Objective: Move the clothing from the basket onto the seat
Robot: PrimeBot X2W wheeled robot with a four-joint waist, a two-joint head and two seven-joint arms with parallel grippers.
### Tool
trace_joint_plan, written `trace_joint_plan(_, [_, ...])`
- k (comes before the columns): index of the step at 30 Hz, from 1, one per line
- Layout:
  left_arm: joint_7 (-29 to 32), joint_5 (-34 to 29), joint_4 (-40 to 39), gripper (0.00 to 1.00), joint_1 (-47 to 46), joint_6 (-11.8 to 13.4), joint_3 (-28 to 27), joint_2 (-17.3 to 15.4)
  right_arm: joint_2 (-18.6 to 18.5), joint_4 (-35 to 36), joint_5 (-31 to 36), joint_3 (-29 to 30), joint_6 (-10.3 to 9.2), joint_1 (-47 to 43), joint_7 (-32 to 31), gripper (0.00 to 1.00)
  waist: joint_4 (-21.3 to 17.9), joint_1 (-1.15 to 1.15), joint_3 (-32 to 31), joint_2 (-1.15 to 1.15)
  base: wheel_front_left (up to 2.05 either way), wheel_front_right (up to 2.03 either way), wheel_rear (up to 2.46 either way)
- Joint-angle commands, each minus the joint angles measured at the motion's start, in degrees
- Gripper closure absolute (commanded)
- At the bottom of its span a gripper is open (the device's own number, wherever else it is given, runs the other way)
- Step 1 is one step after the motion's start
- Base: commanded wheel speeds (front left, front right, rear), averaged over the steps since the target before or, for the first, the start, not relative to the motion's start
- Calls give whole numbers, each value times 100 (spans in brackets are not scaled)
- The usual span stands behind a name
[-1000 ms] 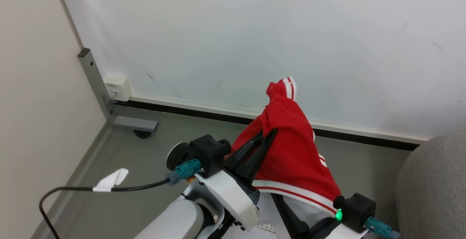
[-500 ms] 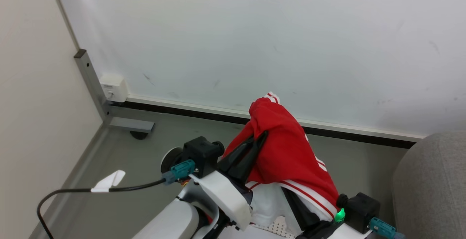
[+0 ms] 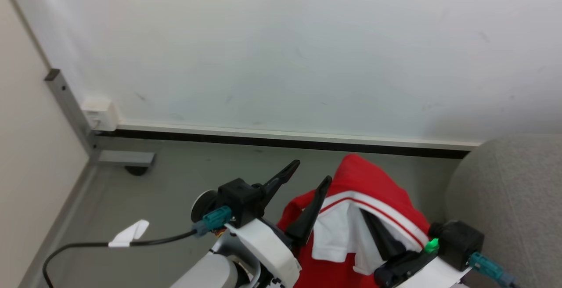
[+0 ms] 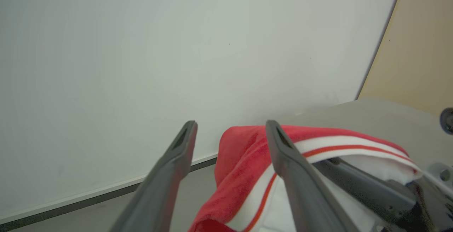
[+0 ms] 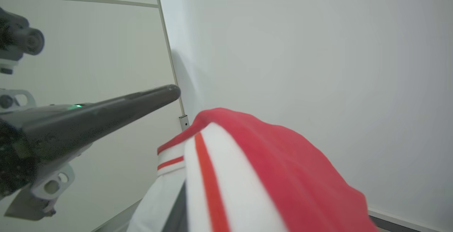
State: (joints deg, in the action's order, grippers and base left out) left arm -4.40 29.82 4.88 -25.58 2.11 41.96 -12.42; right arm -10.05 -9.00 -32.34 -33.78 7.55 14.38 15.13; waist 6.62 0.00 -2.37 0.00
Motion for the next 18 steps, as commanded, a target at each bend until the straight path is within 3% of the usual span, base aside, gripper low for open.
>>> trace_joint_plan(1, [-74, -10, -47, 0, 78, -5, 4, -38, -59, 65, 15, 61, -12, 103, 2, 100, -221, 0, 60, 0, 0, 0, 0])
trace_joint_plan(11, [-572, -138, -79, 0, 190, -7, 11, -64, -453, 400, 194, 658, -12, 157, 1, 100, -1236, 0, 293, 0, 0, 0, 0])
trace_joint_plan(18, [-722, -233, -16, 0, 99, 2, 14, -88, -517, 637, 293, 1118, -12, -51, 1, 100, -1960, 0, 473, 0, 0, 0, 0])
